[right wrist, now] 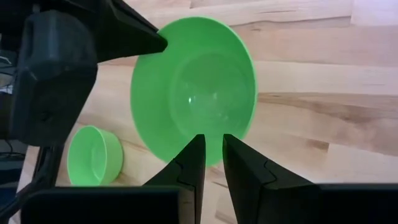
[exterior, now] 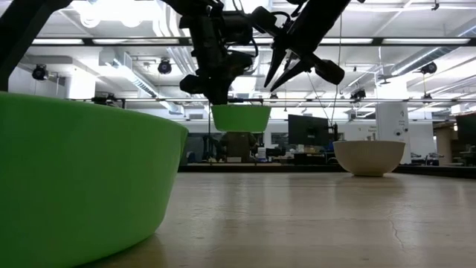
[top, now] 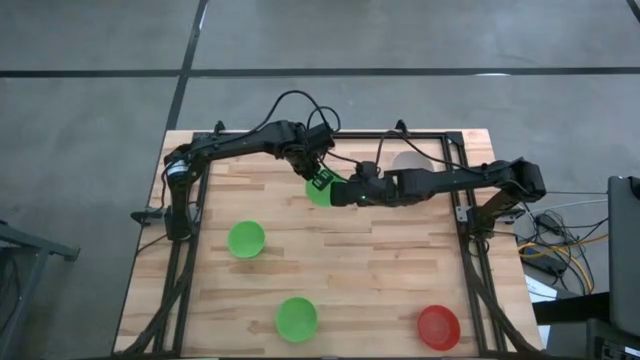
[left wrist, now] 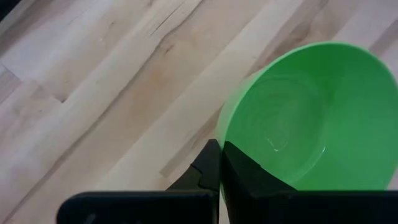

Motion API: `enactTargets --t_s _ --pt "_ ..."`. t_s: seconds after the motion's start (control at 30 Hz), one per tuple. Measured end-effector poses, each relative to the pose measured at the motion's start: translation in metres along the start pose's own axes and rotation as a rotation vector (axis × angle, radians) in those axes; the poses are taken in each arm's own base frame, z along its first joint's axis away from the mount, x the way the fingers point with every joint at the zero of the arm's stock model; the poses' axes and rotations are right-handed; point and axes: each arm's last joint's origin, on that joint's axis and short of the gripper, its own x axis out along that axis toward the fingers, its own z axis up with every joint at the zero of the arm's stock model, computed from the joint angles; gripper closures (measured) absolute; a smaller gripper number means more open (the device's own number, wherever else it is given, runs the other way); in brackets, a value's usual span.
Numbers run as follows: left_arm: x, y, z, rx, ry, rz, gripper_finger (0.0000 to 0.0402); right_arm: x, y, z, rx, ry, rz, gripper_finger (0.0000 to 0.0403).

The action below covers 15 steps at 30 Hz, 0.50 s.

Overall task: Nest bowls inside each other
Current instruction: Stack the top right green bowl on top of the gray bowl

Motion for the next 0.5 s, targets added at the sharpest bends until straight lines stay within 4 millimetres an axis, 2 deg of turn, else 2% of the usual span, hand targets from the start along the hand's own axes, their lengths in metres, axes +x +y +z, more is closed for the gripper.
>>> enactTargets --t_s 0.3,0.5 --pt "-0.009 0.001 -0.001 -0.006 -0.024 -0.008 0.0399 -0.024 -0.011 0.008 0.030 -0.021 -0.064 0.0349" --pt "-0.022 -0.001 0.002 -0.030 -0.098 -0.043 0.0399 -0.025 -0.011 0.008 0.039 -0.031 -0.070 0.0349"
